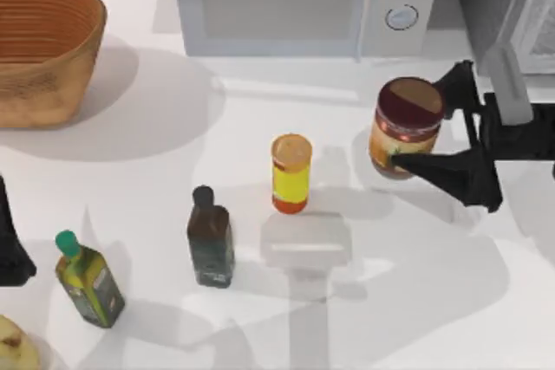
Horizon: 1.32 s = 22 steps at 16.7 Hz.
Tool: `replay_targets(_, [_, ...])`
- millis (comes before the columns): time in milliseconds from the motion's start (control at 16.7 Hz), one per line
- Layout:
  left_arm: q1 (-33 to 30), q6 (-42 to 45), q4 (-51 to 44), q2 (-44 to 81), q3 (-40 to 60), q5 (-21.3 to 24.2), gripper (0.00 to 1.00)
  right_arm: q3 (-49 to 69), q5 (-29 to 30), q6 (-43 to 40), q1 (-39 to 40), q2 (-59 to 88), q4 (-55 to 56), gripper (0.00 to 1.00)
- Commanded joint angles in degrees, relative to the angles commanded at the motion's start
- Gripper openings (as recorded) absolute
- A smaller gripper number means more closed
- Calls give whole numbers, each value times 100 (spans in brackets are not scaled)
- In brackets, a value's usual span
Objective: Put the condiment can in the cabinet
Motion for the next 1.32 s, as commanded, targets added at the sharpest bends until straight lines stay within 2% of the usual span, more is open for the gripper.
replay_targets(420, [0, 0, 0, 0, 0, 0, 100, -137, -37, 132, 12, -1300, -1092, 0])
replay_targets(900, [0, 0, 0, 0, 0, 0, 100, -164, 17, 105, 54, -1494, -1215, 0])
replay_targets(1080, [0, 0, 0, 0, 0, 0, 100, -377, 402, -19, 110, -2080, -1568, 0])
replay_targets(1320, [0, 0, 0, 0, 0, 0, 100, -961, 1435, -140, 34, -3499, -2464, 0])
